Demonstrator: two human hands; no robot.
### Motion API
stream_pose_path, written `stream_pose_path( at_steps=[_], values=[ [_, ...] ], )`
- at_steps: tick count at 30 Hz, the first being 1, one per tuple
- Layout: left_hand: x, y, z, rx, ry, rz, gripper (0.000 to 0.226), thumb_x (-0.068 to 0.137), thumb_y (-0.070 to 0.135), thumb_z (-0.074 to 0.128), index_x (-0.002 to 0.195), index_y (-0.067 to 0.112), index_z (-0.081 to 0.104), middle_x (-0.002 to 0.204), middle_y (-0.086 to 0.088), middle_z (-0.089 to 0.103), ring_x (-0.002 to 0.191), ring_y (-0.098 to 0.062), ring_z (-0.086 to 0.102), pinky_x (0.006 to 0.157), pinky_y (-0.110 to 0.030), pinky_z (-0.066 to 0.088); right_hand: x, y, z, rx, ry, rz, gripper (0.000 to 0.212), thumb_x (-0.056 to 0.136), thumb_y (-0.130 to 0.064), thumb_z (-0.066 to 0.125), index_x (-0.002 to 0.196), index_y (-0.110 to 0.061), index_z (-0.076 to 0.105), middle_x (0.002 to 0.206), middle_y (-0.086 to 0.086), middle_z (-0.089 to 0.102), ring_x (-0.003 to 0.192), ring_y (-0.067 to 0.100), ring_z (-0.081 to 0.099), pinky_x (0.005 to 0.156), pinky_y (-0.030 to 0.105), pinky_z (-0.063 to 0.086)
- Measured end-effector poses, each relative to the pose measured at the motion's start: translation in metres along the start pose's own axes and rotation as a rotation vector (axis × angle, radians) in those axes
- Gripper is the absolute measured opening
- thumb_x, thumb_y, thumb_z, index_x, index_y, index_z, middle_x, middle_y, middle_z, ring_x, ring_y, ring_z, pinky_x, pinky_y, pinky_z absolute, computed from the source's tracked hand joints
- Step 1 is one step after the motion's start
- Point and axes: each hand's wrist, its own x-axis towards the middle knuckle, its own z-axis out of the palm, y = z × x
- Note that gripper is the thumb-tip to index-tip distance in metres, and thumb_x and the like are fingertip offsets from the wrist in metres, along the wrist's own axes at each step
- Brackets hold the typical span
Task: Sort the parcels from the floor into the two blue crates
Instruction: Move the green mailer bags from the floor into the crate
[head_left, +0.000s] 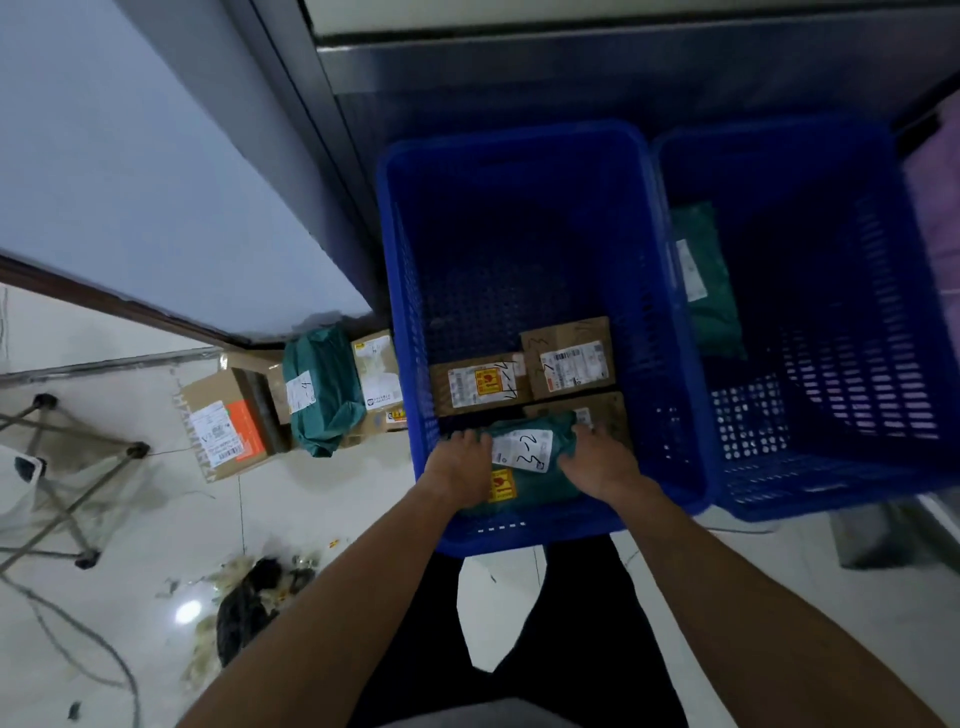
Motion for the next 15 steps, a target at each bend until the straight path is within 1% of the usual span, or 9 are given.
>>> stream_pose_path(
  at_steps=[3, 5, 7, 9, 11, 13, 15],
  values=[
    [-0.011, -0.003, -0.024, -0.008, 0.039, 0.009, 0.046, 0.099, 0.030, 0.047, 0.138, 0.007, 0.039, 0.138, -0.018, 0.048, 0.123, -0.035, 0.051, 0.094, -0.046, 0.046, -0.020, -0.005, -0.006, 0.055, 0.019, 0.014, 0.065, 0.100, -0.042, 0.049, 0.155, -0.012, 0.031, 0.154, 0.016, 0.038, 0.133, 0.036, 0.048, 0.104, 0.040, 0.044],
    [-0.018, -0.005, -0.039, -0.029, 0.065, -0.001, 0.047, 0.100, 0.030, 0.045, 0.139, 0.006, 0.039, 0.139, -0.019, 0.049, 0.124, -0.036, 0.051, 0.094, -0.046, 0.046, -0.031, -0.008, -0.008, 0.060, 0.024, 0.019, 0.065, 0.100, -0.043, 0.048, 0.155, -0.011, 0.032, 0.155, 0.015, 0.037, 0.133, 0.035, 0.047, 0.104, 0.039, 0.044],
    [-0.025, -0.007, -0.049, -0.091, 0.099, -0.026, 0.047, 0.100, 0.032, 0.047, 0.137, 0.005, 0.041, 0.136, -0.018, 0.051, 0.122, -0.036, 0.053, 0.093, -0.046, 0.047, -0.039, -0.011, -0.006, 0.054, 0.029, 0.012, 0.061, 0.101, -0.043, 0.048, 0.151, -0.010, 0.037, 0.152, 0.016, 0.040, 0.131, 0.036, 0.049, 0.101, 0.039, 0.044],
    [-0.030, -0.006, -0.053, -0.217, 0.145, -0.060, 0.042, 0.099, 0.033, 0.048, 0.131, 0.006, 0.045, 0.130, -0.017, 0.055, 0.116, -0.036, 0.056, 0.086, -0.044, 0.047, -0.042, -0.011, 0.000, 0.061, 0.056, -0.002, 0.053, 0.101, -0.041, 0.048, 0.145, -0.011, 0.044, 0.145, 0.015, 0.046, 0.126, 0.034, 0.053, 0.095, 0.038, 0.045],
    [-0.033, -0.006, -0.054, -0.389, 0.201, -0.117, 0.037, 0.099, 0.033, 0.049, 0.124, 0.006, 0.050, 0.121, -0.018, 0.060, 0.108, -0.036, 0.060, 0.077, -0.039, 0.044, -0.043, -0.013, 0.005, 0.086, 0.095, -0.035, 0.048, 0.101, -0.041, 0.050, 0.140, -0.013, 0.049, 0.140, 0.014, 0.051, 0.122, 0.032, 0.055, 0.094, 0.038, 0.047],
    [-0.042, -0.007, -0.054, -0.550, 0.272, -0.191, 0.037, 0.099, 0.032, 0.050, 0.124, 0.006, 0.053, 0.117, -0.017, 0.064, 0.105, -0.036, 0.062, 0.074, -0.035, 0.041, -0.043, -0.019, 0.010, 0.118, 0.130, -0.088, 0.047, 0.101, -0.040, 0.051, 0.140, -0.014, 0.050, 0.139, 0.013, 0.054, 0.122, 0.031, 0.055, 0.096, 0.039, 0.048],
    [-0.056, -0.007, -0.057, -0.680, 0.328, -0.261, 0.039, 0.099, 0.032, 0.050, 0.128, 0.008, 0.054, 0.119, -0.015, 0.065, 0.108, -0.035, 0.061, 0.075, -0.033, 0.040, -0.049, -0.027, 0.012, 0.153, 0.166, -0.139, 0.045, 0.101, -0.038, 0.050, 0.139, -0.015, 0.051, 0.139, 0.012, 0.053, 0.122, 0.030, 0.055, 0.097, 0.040, 0.047]
  ],
)
